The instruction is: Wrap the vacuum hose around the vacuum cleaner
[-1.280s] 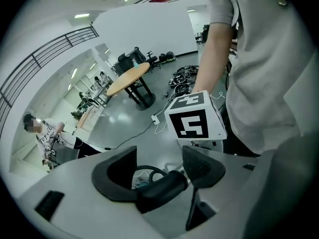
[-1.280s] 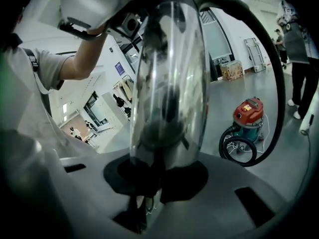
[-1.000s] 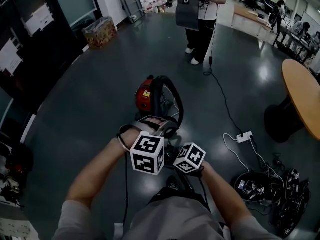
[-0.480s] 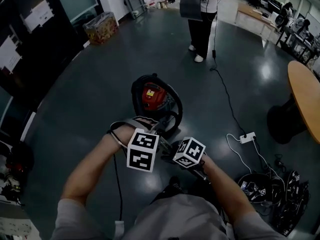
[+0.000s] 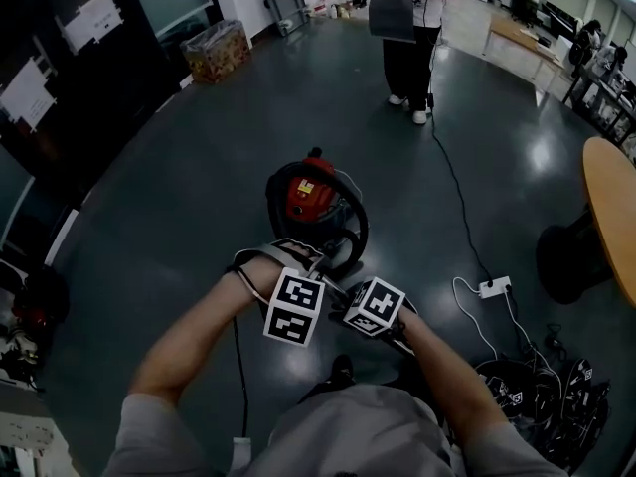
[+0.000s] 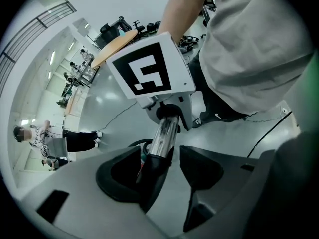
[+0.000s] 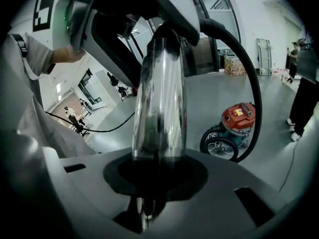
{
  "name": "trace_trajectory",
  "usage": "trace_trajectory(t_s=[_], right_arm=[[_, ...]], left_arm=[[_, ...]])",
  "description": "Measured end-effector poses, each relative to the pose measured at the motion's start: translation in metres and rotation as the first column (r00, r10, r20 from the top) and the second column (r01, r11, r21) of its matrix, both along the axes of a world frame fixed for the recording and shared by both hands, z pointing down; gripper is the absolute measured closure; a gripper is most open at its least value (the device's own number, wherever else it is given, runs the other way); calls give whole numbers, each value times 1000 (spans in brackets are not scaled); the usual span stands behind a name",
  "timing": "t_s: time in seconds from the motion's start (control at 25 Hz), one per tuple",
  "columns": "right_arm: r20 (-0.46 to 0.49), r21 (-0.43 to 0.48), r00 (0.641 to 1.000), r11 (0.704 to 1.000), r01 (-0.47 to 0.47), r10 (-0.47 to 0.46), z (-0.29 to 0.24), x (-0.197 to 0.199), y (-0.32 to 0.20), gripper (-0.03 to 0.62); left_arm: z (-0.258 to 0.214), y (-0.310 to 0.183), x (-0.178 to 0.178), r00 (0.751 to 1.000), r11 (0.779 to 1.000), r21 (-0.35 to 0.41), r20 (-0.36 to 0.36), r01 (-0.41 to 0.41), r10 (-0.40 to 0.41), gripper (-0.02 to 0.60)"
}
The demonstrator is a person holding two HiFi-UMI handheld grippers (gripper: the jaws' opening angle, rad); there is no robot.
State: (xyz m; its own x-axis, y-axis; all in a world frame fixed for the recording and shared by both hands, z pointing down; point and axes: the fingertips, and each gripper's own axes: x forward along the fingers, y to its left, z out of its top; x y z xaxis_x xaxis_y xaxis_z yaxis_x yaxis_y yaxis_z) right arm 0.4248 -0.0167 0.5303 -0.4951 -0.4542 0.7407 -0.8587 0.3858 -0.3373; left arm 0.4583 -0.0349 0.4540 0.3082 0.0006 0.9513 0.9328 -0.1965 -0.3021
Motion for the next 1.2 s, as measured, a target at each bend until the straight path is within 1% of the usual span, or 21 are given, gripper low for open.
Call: trace_trajectory(t_s=[0.08,0.2,0.28,0.36,0.56,0.68,0.76,0.84,0.92,1.08,1.2], right_arm=[[3,1,1000,1000,9,-9,3,12,8,501],[12,7,1000,1000,24,-24,8,32,21,500],[21,-5,999,999,40,-40,15,44,35,500],[37,-18,998,998,58,-58,20,55,51,500],[73,-4,992,994,107,-106,27,91,95,501],[73,6,987,990,143,-143,33,111,121,500],[57,1,982,984,180,-179,38,124,136,500],[27,-16,974,974,224,-224,44,138,149,500],[-16,-37,963,963,267,-268,50,155,160,500],[-92,-93,932,935,343,-351,64,178,177,501],[-184,-120,897,915,386,-403,73,190,172,501]], left_arm=[[1,8,17,999,1000,9,-33,-5,5,351],[4,23,42,999,998,49,-40,-28,30,351],[10,35,53,1000,998,57,-11,-21,21,351],[17,47,63,1000,999,51,23,-7,6,367],[26,89,99,999,998,59,49,1,-4,383],[32,113,116,995,998,50,87,50,-54,387],[39,125,124,987,993,29,117,111,-114,388],[47,135,131,972,982,-8,145,186,-183,389],[54,143,139,955,963,-57,159,262,-251,389],[67,159,151,923,912,-161,149,377,-355,388],[81,157,155,896,872,-214,156,441,-415,388]])
